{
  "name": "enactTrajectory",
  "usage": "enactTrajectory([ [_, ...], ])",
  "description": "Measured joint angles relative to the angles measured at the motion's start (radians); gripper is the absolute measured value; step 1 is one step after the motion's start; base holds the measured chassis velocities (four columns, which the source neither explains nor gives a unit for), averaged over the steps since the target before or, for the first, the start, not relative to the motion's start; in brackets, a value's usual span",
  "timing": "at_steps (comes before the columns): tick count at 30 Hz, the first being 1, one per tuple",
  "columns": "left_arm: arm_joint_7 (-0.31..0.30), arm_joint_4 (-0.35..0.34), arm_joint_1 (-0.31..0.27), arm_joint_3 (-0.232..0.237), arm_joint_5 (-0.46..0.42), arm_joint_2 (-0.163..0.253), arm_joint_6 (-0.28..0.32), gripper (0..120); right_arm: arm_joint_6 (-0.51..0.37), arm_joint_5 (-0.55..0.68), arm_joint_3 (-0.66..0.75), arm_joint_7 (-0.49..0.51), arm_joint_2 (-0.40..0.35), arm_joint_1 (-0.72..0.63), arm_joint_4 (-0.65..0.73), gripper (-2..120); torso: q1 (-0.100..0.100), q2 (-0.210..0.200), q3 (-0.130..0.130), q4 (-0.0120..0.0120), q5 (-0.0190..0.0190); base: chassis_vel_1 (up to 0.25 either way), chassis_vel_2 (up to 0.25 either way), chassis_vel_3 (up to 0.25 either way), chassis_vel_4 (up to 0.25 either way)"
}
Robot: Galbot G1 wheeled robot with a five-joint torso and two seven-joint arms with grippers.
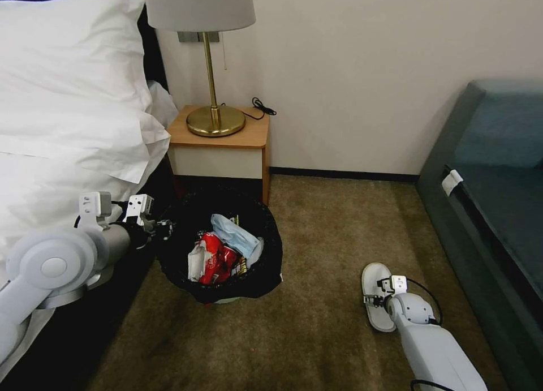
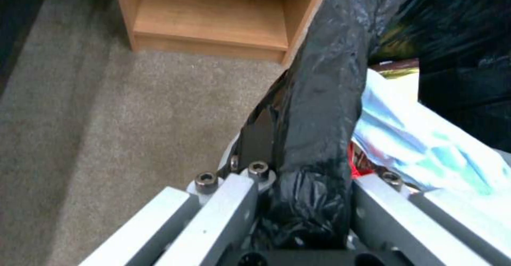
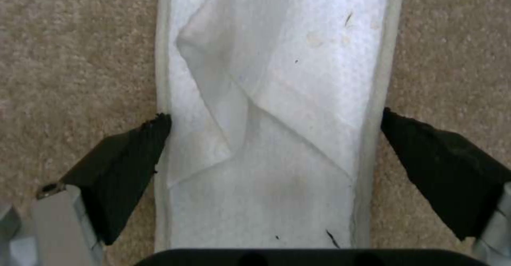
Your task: Pick up the trash bin, then pick up the garbage on the floor and place it into the trash bin.
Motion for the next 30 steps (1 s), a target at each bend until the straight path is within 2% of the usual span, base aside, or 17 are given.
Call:
enactTrajectory([
  [2, 0.0, -0.001, 0.001, 0.002, 0.002, -0.002, 0.0, 3, 0.002, 0.0, 0.0, 0.009, 0.0, -0.003, 0.009, 86, 0.0, 0.0, 0.0, 0.0, 0.0, 0.0, 0.0, 0.0, 0.0],
  [8, 0.0, -0.002, 0.001, 0.002, 0.003, -0.003, 0.0, 3, 0.006, -0.001, -0.003, 0.017, -0.001, -0.005, 0.015, 73, 0.0, 0.0, 0.0, -0.0001, -0.0002, 0.0, 0.0, 0.0, 0.0],
  [10, 0.002, -0.002, 0.002, 0.002, 0.005, 0.0, 0.0, 3, 0.009, -0.003, -0.003, 0.023, 0.0, -0.007, 0.019, 58, 0.0, 0.0, 0.0, -0.0002, -0.0002, 0.0, 0.0, 0.0, 0.0],
  [14, 0.003, -0.002, 0.001, 0.002, 0.005, 0.001, 0.0, 3, 0.01, -0.004, -0.003, 0.025, 0.0, -0.009, 0.026, 50, 0.0, 0.0, 0.0, -0.0002, -0.0002, 0.0, 0.0, 0.0, 0.0],
  [16, 0.005, -0.002, -0.003, 0.004, 0.005, 0.002, 0.0, 3, 0.019, -0.009, -0.005, 0.03, 0.0, -0.011, 0.029, 38, 0.0, 0.0, 0.0, -0.0001, 0.0, 0.0, 0.0, 0.0, 0.0],
  [18, 0.005, -0.002, -0.004, 0.005, 0.005, 0.002, 0.0, 3, 0.023, -0.01, -0.005, 0.033, 0.0, -0.013, 0.029, 35, 0.0, 0.0, 0.0, -0.0001, 0.0, 0.0, 0.0, 0.0, 0.0],
  [19, 0.005, -0.003, -0.004, 0.005, 0.005, 0.002, 0.0, 3, 0.027, -0.011, -0.006, 0.035, -0.002, -0.016, 0.032, 26, 0.0, 0.0, 0.0, -0.0002, 0.0001, 0.0, 0.0, 0.0, 0.0],
  [20, 0.005, -0.003, -0.004, 0.005, 0.005, 0.002, 0.0, 3, 0.027, -0.011, -0.006, 0.035, -0.002, -0.016, 0.032, 26, 0.0, 0.0, 0.0, -0.0002, 0.0001, 0.0, 0.0, 0.0, 0.0],
  [22, 0.006, -0.005, -0.002, 0.005, 0.007, 0.002, 0.0, 3, 0.032, -0.012, -0.006, 0.035, -0.004, -0.017, 0.032, 14, 0.0, 0.0, 0.0, -0.0002, -0.0001, 0.0, 0.0, 0.0, 0.0],
  [24, 0.006, -0.005, -0.002, 0.005, 0.007, 0.003, 0.0, 3, 0.034, -0.012, -0.006, 0.035, -0.003, -0.017, 0.031, 11, 0.0, 0.0, 0.0, -0.0002, -0.0001, 0.0, 0.0, 0.0, 0.0],
  [26, 0.008, -0.005, -0.004, 0.005, 0.008, 0.005, 0.0, 3, 0.036, -0.014, -0.007, 0.037, 0.002, -0.015, 0.029, 0, 0.0, 0.0, 0.0, -0.0002, 0.0, 0.0, 0.0, 0.0, 0.0],
  [30, 0.01, -0.004, -0.008, 0.005, 0.008, 0.007, 0.0, 3, 0.043, -0.024, -0.01, 0.038, 0.005, -0.013, 0.026, 0, 0.0, 0.0, 0.0, -0.0001, -0.0001, 0.0, 0.0, 0.0, 0.0],
])
